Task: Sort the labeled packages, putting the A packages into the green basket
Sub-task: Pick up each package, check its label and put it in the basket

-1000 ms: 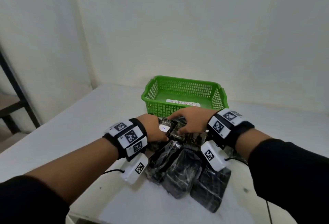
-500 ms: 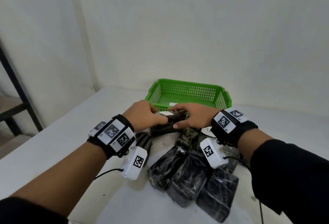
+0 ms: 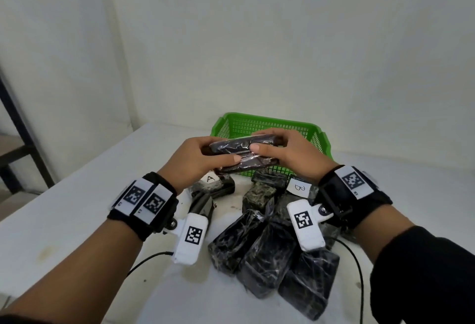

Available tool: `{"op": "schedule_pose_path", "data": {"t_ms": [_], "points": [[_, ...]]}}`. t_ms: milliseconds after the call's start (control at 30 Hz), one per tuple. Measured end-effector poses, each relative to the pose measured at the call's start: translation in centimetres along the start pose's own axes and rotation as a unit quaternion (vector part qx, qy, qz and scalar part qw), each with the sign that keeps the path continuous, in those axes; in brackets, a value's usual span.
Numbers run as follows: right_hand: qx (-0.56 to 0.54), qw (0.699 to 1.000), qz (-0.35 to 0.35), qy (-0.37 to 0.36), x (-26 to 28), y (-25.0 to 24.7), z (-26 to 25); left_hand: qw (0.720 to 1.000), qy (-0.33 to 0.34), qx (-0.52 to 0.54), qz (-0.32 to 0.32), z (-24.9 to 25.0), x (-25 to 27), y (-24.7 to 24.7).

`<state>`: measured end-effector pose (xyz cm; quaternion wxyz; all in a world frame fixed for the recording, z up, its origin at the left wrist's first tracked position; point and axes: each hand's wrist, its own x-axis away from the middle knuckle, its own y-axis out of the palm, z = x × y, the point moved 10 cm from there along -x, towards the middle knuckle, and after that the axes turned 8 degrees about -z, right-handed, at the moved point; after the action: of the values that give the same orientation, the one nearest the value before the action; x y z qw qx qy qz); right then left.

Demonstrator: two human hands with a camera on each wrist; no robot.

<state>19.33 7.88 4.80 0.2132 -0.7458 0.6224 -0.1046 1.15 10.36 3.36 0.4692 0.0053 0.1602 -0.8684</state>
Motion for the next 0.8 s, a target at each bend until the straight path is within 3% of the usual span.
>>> {"op": "schedule_pose_path", "data": {"t_ms": [167, 333, 433, 567, 700, 800], "points": [[-0.039, 0.999, 0.032, -0.011, 1.2, -0.7, 0.1, 0.996, 0.003, 0.086, 0.008, -0.4, -0.2, 0.7], [-0.157, 0.988, 0.001, -0.009, 1.7, -1.1, 0.9, 0.989, -0.001, 0.148, -0.023, 0.1, -0.8, 1.7], [-0.160, 0.987, 0.017, -0.015, 2.3, -2.2, 0.9, 0.988, -0.010, 0.142, -0.055, 0.3, -1.0, 2.7], [-0.163, 0.986, 0.029, -0.021, 2.3, -2.3, 1.0, 0.993, 0.007, 0.110, -0.040, 0.5, -1.2, 2.8], [-0.093, 0.994, 0.058, -0.028, 2.9, -3.1, 0.4, 0.991, 0.011, 0.110, -0.075, 1.2, -1.2, 4.0], [-0.098, 0.993, 0.063, -0.031, 3.2, -3.2, 0.3, 0.991, 0.015, 0.123, -0.053, 1.4, -1.5, 3.5]]}}
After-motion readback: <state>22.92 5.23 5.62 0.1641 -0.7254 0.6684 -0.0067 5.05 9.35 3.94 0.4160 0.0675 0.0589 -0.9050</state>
